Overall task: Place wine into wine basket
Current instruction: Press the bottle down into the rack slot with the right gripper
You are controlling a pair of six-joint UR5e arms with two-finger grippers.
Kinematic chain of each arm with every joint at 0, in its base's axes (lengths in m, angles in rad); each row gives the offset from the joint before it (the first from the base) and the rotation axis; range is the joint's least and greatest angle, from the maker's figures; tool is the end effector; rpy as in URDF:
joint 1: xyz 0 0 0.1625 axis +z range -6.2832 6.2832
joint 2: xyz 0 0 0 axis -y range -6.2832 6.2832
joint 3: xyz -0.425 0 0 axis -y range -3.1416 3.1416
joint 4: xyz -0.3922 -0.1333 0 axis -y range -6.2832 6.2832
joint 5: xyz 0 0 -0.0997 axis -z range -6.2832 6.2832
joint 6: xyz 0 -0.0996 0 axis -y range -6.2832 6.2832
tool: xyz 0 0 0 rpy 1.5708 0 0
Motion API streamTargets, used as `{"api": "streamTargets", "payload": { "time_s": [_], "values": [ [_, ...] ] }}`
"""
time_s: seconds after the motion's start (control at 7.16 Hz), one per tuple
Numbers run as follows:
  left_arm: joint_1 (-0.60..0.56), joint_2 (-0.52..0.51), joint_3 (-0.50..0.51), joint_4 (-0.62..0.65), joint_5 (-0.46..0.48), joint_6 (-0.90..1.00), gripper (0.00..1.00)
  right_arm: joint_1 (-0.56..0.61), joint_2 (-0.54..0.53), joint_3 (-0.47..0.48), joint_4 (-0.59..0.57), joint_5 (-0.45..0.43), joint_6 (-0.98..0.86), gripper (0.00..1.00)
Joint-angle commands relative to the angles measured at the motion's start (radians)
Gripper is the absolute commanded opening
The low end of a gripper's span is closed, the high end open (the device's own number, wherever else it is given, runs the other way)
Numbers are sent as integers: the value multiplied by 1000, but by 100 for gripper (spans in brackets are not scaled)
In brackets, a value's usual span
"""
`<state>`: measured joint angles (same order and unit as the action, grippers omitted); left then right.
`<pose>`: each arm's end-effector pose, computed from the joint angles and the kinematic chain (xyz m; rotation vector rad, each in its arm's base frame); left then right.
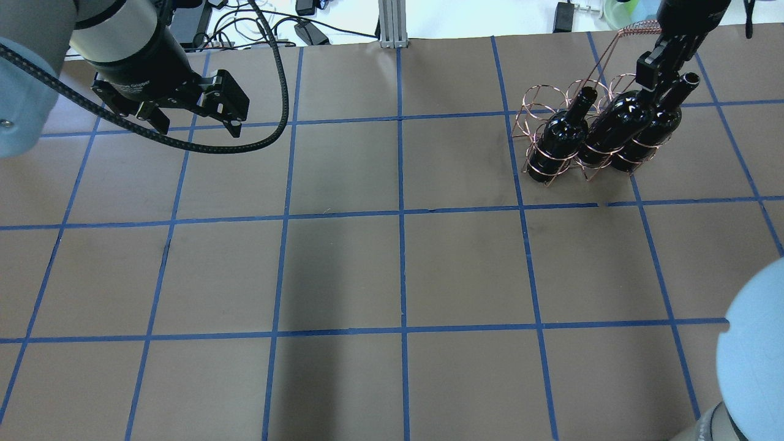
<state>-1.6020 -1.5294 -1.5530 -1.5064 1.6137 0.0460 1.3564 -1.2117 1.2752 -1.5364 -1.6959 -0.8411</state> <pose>-0.1441 -0.4809 0.5239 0.1152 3.0898 -0.1908 -0.0160 -0.6416 0.4274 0.9567 -2.9219 -0.2271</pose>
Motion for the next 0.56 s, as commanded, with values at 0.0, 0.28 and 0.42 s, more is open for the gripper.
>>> {"api": "streamTargets", "payload": {
  "time_s": [0.0,0.28,0.42],
  "values": [
    [-1,0,-1,0,0,0,100,6,11,1,2,-1,0,0],
    [0,0,-1,0,0,0,100,12,29,3,2,-2,-1,0],
    [1,0,-1,0,0,0,100,12,30,3,1,-2,-1,0]
  ]
}}
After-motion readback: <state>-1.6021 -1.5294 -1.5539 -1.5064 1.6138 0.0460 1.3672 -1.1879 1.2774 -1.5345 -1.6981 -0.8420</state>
